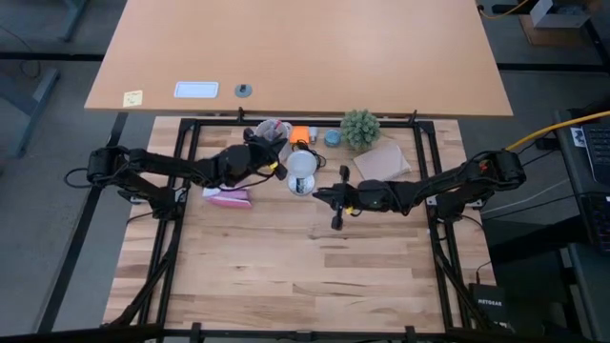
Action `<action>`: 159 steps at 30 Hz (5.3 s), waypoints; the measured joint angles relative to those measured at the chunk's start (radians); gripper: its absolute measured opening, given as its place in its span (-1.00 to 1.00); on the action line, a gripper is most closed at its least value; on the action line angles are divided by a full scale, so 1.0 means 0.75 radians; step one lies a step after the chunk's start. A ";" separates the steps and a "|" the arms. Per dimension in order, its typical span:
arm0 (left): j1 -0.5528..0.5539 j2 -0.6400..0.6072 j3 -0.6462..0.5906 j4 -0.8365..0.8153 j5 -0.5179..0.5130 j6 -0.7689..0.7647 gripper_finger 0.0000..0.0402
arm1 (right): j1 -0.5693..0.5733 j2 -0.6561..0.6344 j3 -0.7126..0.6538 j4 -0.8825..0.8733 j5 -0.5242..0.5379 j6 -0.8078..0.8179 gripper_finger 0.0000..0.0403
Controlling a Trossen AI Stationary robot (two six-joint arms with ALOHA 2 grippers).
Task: Screw lightbulb
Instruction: Remove the white light bulb from the silver lamp
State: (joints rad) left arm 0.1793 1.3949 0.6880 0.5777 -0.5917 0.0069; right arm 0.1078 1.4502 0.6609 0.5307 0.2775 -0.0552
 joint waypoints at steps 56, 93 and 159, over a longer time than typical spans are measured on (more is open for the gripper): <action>0.071 -0.189 0.000 -0.513 0.307 -0.149 -0.99 | -0.002 0.000 0.000 -0.082 -0.002 0.008 -0.99; 0.063 -0.189 -0.001 -0.551 0.312 -0.218 -0.99 | -0.005 0.000 -0.001 -0.070 -0.034 0.008 -0.99; -0.159 -0.240 0.001 -0.260 0.087 -0.056 -1.00 | -0.047 0.041 -0.001 0.143 0.175 -0.053 -0.99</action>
State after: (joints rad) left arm 0.0604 1.2151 0.6884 0.3828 -0.5264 -0.0350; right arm 0.0725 1.4810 0.6605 0.6377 0.4091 -0.0948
